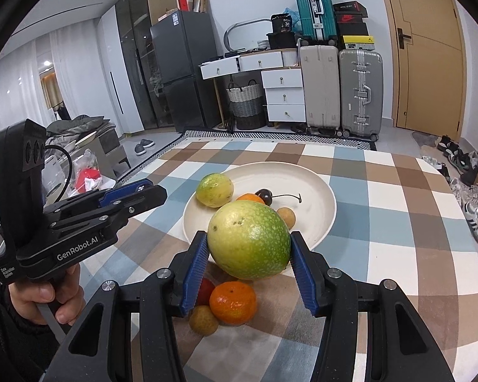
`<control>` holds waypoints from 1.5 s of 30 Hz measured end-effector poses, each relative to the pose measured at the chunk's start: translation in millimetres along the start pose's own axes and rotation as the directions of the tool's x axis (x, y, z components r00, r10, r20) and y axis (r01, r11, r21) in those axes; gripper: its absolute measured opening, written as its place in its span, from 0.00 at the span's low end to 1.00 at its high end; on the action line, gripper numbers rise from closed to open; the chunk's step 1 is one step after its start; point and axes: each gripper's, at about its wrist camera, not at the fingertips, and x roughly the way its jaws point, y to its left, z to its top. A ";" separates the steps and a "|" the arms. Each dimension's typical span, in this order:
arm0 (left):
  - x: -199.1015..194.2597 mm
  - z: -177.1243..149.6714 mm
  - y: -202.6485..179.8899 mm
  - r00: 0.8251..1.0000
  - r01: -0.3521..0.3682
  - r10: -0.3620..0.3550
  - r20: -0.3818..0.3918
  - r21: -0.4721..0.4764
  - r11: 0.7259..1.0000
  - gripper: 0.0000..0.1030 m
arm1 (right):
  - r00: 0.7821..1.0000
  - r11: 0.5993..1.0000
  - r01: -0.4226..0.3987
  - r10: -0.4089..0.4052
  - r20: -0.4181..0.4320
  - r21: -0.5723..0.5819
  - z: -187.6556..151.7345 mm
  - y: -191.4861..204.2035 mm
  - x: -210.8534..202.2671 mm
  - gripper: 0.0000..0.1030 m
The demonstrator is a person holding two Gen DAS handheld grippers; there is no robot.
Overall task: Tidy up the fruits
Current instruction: 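Carry the passion fruit with the right tool while the left tool carries the cherry, both releasing onto the plate, then withdraw both open tools from the plate toward the remaining fruits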
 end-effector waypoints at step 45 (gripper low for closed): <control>47.3 -2.2 5.5 0.999 -0.032 0.032 0.013 -0.016 0.999 0.79 | 0.997 0.991 0.076 -0.075 -0.013 0.113 -0.2 -44.0 42.2 0.86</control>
